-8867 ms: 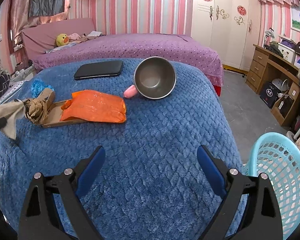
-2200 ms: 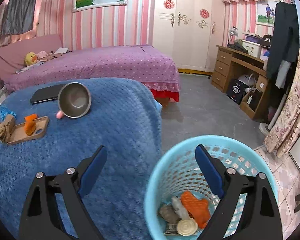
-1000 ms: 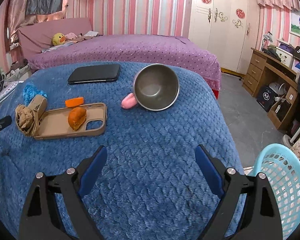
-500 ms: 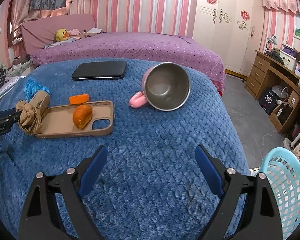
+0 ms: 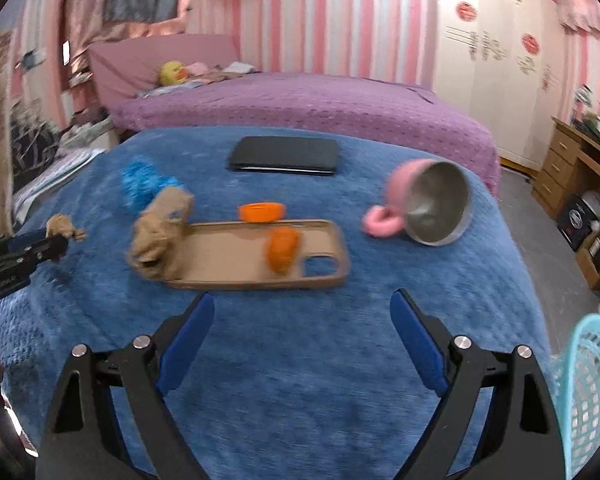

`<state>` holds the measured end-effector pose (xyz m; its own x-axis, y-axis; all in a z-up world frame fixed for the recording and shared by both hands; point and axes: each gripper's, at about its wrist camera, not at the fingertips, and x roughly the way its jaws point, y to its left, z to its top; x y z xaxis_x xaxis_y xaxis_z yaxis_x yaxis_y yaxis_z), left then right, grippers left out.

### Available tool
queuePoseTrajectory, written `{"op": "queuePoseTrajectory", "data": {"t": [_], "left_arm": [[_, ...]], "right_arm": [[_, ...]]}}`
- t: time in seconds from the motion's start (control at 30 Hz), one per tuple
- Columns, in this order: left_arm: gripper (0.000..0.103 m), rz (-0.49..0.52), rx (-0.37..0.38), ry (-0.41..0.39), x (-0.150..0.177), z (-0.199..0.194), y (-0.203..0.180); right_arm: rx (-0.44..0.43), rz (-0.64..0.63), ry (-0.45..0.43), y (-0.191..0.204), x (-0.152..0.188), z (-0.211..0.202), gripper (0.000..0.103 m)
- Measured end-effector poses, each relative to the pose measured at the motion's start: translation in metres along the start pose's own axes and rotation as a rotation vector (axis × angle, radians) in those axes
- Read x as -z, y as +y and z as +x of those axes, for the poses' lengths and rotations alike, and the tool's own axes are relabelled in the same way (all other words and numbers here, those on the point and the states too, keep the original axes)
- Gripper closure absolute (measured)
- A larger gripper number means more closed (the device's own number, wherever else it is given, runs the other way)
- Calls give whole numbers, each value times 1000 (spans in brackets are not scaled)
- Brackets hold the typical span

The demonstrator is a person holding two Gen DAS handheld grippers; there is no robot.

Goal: Collect trash
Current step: 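Grasp a brown paper scrap with the left tool while the right tool grasps crumpled brown paper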

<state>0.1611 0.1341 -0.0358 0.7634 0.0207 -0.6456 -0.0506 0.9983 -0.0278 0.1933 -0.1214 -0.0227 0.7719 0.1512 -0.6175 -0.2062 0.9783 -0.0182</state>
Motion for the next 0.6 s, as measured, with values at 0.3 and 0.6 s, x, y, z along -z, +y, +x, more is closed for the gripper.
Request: {"op": "queuePoseTrajectory", "data": {"t": [0.3, 0.6], "left_arm": [[59, -69, -46, 50, 2, 12, 37], [59, -90, -29, 55, 3, 15, 45]], "right_arm": [[-88, -139, 20, 76, -11, 21, 15], [-127, -160, 72, 94, -26, 51, 61]]}}
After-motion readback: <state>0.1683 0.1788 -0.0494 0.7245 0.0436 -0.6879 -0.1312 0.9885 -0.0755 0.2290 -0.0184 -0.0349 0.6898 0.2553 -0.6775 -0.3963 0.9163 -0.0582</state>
